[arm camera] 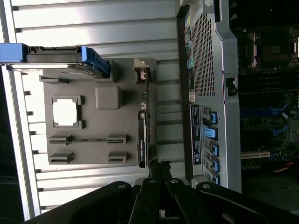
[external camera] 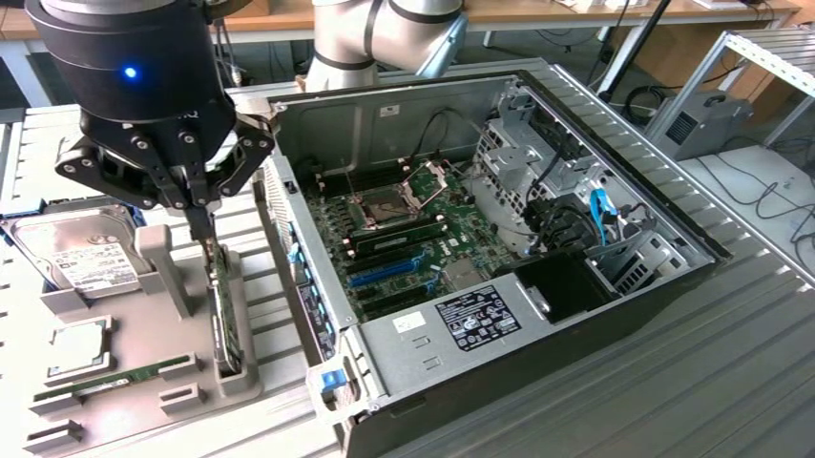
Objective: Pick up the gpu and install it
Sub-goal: 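Reach for the gpu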
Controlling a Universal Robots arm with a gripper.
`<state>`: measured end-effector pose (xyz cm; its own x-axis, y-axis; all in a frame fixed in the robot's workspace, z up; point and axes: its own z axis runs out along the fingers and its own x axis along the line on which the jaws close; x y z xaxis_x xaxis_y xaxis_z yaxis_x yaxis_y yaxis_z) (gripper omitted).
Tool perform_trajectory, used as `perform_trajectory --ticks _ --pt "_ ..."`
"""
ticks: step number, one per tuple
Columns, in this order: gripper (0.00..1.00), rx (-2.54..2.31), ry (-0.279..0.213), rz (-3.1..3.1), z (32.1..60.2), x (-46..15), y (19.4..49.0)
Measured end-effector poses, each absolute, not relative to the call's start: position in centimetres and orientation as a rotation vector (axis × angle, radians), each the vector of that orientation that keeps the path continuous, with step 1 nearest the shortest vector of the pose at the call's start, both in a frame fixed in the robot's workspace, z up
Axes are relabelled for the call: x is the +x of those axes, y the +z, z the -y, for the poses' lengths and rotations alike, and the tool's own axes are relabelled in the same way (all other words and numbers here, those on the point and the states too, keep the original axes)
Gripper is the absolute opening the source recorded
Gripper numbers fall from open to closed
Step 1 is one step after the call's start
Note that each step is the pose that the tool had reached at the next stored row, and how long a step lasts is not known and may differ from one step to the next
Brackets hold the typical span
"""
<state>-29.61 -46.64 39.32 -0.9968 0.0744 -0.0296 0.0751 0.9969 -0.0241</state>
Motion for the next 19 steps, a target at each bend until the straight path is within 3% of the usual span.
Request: perform_trajectory --ticks 19 --pt "0.11 0.116 -0.056 -3.110 48.0 -29.6 39.3"
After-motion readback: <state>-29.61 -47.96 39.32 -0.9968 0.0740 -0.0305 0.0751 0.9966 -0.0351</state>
